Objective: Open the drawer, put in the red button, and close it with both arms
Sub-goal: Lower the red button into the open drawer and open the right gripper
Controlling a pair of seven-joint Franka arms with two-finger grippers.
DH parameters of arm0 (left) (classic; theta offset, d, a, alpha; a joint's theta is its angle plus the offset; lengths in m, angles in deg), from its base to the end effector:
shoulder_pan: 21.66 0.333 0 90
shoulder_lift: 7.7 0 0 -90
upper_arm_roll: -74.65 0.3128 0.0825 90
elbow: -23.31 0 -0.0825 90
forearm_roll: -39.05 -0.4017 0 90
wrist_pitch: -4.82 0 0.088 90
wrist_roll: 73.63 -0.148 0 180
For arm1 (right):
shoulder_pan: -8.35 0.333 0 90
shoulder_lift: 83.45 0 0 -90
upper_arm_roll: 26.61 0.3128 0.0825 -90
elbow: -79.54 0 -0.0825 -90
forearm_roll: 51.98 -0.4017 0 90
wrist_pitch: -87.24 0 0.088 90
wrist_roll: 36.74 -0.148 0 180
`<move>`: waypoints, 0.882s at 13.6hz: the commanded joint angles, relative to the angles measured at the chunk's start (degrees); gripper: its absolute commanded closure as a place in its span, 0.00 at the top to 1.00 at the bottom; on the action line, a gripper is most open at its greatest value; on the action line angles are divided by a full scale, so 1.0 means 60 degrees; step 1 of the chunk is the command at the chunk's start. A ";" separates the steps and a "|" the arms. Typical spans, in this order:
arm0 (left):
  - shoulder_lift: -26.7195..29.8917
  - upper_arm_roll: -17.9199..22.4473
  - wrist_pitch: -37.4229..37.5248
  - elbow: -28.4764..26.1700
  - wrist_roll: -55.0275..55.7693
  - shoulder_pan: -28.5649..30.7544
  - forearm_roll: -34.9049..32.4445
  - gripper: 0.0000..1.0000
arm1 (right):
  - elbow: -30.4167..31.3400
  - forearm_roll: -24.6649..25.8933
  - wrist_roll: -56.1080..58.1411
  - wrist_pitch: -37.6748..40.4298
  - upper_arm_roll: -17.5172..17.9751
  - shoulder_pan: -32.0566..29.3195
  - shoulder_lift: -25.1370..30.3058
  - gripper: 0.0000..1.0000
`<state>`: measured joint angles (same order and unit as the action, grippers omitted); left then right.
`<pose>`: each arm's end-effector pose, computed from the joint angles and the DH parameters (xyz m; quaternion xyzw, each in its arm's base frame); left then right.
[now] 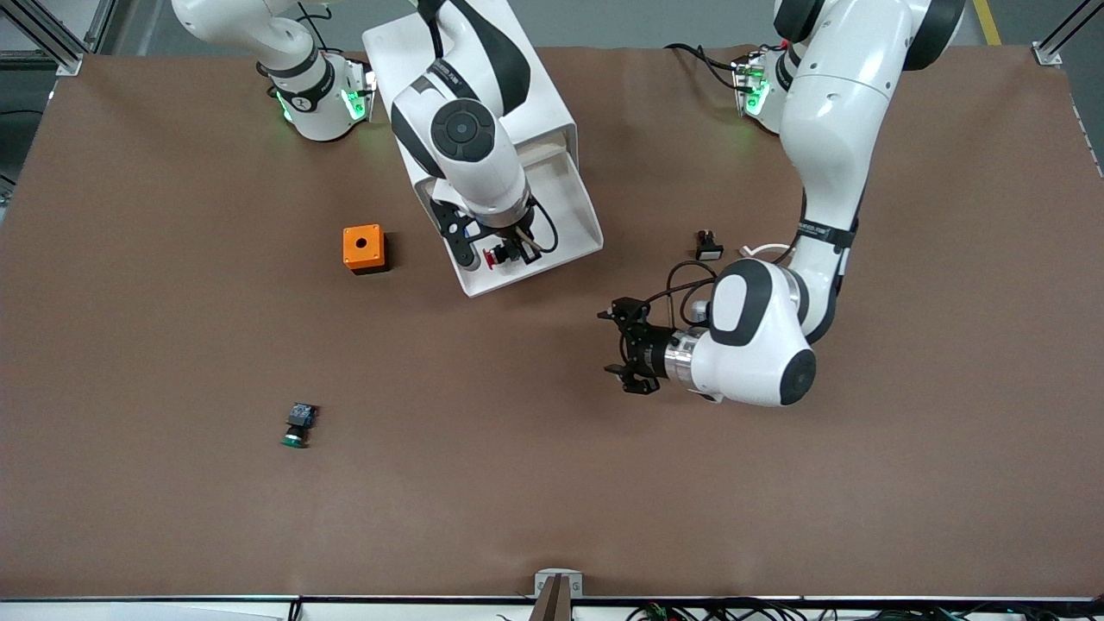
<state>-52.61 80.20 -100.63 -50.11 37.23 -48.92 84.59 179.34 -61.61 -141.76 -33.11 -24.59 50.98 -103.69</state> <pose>0.6500 -0.3663 0.2420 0.5683 0.7484 -0.3398 0.0379 0.4636 0.4757 0.3221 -0.8391 0.5382 0.0752 0.0231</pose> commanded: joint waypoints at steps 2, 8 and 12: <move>0.0685 0.0042 0.0144 -0.0097 -0.0663 -0.0072 -0.2251 0.99 | 0.0052 0.0447 -0.0865 -0.0259 -0.0117 0.0234 -0.0171 0.21; 0.1405 0.0027 0.0187 -0.0112 -0.2242 -0.0028 -0.4205 0.99 | -0.0196 0.0506 -0.0910 -0.0245 -0.0132 0.0190 -0.0156 0.81; 0.1640 0.0071 0.0188 -0.0112 -0.2862 0.0074 -0.4338 0.99 | -0.0505 0.0608 -0.0154 -0.0142 -0.0190 -0.0203 0.0033 1.00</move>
<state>-44.30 80.40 -100.25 -49.93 21.35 -48.72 60.16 176.86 -59.35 -145.28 -34.78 -25.58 51.47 -104.75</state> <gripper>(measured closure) 0.004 0.009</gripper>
